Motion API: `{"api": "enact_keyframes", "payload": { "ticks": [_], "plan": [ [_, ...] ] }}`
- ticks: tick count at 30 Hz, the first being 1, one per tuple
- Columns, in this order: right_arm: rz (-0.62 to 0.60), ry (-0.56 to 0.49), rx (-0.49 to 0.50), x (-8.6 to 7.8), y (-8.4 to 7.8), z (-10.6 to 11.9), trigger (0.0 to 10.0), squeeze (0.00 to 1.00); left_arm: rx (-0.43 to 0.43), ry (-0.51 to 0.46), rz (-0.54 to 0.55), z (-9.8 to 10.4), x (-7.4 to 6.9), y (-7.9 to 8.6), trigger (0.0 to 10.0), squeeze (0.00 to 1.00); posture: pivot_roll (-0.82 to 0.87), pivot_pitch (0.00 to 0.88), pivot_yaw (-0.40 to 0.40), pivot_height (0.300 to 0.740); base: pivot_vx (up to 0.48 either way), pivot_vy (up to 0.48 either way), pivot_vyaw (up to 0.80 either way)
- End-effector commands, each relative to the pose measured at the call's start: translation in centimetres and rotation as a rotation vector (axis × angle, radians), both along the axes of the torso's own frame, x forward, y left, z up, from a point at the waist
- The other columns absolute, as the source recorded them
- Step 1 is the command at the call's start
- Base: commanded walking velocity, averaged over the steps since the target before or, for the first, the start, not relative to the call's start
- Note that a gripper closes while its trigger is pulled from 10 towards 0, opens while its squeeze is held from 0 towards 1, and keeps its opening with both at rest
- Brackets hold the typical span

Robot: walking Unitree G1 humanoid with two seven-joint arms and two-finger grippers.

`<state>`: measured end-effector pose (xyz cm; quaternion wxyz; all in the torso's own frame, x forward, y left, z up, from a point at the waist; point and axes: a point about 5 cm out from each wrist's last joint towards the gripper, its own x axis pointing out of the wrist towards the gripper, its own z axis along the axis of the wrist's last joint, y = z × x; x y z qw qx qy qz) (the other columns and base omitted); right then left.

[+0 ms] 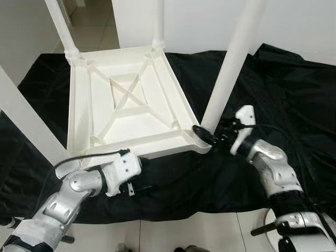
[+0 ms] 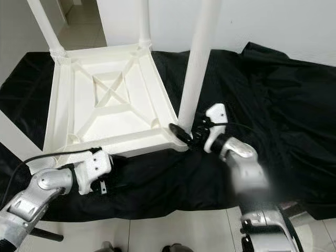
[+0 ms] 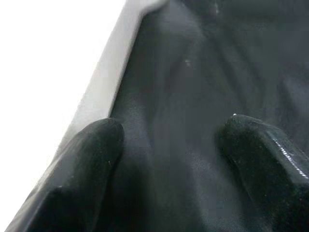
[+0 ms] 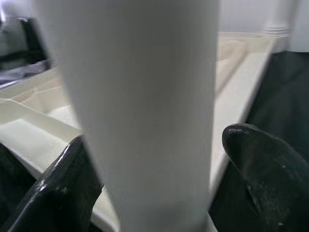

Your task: Building children table

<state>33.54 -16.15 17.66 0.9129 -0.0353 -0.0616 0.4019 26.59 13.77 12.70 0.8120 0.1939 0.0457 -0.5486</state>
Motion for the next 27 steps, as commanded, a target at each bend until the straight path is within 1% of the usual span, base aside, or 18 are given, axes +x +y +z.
{"api": "enact_keyframes", "payload": {
  "ticks": [1,2,4,6,8,9,11,14,15,16,20,22,23,24,26,27],
  "plan": [
    [0.020,0.003,-0.014,0.1,0.2,-0.3,10.0,0.00,-0.046,0.001,0.008,0.9,0.0,0.4,10.0,0.00,-0.04,0.106,0.018,0.740,0.000,0.000,0.00],
    [0.034,0.006,-0.012,0.2,0.2,-0.3,10.0,0.00,-0.088,0.028,-0.013,1.4,-0.4,0.1,10.0,0.00,-0.04,0.105,0.016,0.740,0.000,0.000,0.00],
    [0.054,0.009,-0.007,0.4,0.1,-0.3,10.0,0.00,-0.134,0.058,-0.042,1.8,-0.9,-0.1,10.0,0.00,-0.03,0.105,0.014,0.740,0.000,0.000,0.00],
    [0.062,0.015,-0.004,0.4,0.1,-0.3,10.0,0.00,-0.146,0.069,-0.052,2.0,-1.0,-0.2,10.0,0.00,-0.03,0.105,0.014,0.740,0.000,0.000,0.00],
    [0.094,0.025,-0.026,0.2,-0.3,-0.5,10.0,0.00,-0.177,0.089,-0.055,2.2,-1.2,-0.2,10.0,0.00,-0.03,0.106,0.014,0.740,0.000,0.000,0.00],
    [0.094,0.025,-0.026,0.2,-0.3,-0.5,10.0,0.00,-0.177,0.089,-0.055,2.2,-1.2,-0.2,10.0,0.00,-0.03,0.106,0.014,0.740,0.000,0.000,0.00],
    [0.135,0.041,-0.045,0.1,-0.7,-0.6,10.0,0.00,-0.195,0.094,-0.048,2.4,-1.1,-0.1,10.0,0.00,-0.03,0.108,0.015,0.740,0.000,0.000,0.00],
    [0.214,0.073,-0.070,-0.3,-1.1,-0.9,10.0,0.00,-0.175,0.091,-0.037,2.3,-0.9,0.0,10.0,0.00,-0.03,0.108,0.014,0.740,0.000,0.000,0.00],
    [0.214,0.073,-0.070,-0.3,-1.1,-0.9,10.0,0.00,-0.175,0.091,-0.037,2.3,-0.9,0.0,10.0,0.00,-0.03,0.108,0.014,0.740,0.000,0.000,0.00],
    [0.240,0.082,-0.081,-0.4,-1.2,-1.0,10.0,0.00,-0.169,0.094,-0.035,2.2,-0.9,0.0,10.0,0.00,-0.03,0.108,0.014,0.740,0.000,0.000,0.00],
    [0.240,0.082,-0.081,-0.4,-1.2,-1.0,10.0,0.00,-0.169,0.094,-0.035,2.2,-0.9,0.0,10.0,0.00,-0.03,0.108,0.014,0.740,0.000,0.000,0.00],
    [0.293,0.089,-0.099,-1.1,-1.4,-0.9,10.0,0.00,-0.162,0.094,-0.025,2.1,-0.9,0.0,10.0,0.00,-0.03,0.105,0.010,0.740,0.000,0.000,0.00],
    [0.293,0.089,-0.099,-1.1,-1.4,-0.9,10.0,0.00,-0.162,0.094,-0.025,2.1,-0.9,0.0,10.0,0.00,-0.03,0.105,0.010,0.740,0.000,0.000,0.00],
    [0.317,0.098,-0.099,-1.4,-1.4,-1.0,10.0,0.00,-0.160,0.099,-0.018,2.1,-0.9,0.0,10.0,0.00,-0.03,0.105,0.009,0.740,0.000,0.000,0.00],
    [0.317,0.098,-0.099,-1.4,-1.4,-1.0,10.0,0.00,-0.160,0.099,-0.018,2.1,-0.9,0.0,10.0,0.00,-0.03,0.105,0.009,0.740,0.000,0.000,0.00],
    [0.289,0.080,-0.106,-1.4,-1.4,-1.1,10.0,0.00,-0.148,0.095,-0.004,1.9,-0.8,0.1,10.0,0.00,-0.03,0.105,0.008,0.740,0.000,0.000,0.00]
  ]
}}
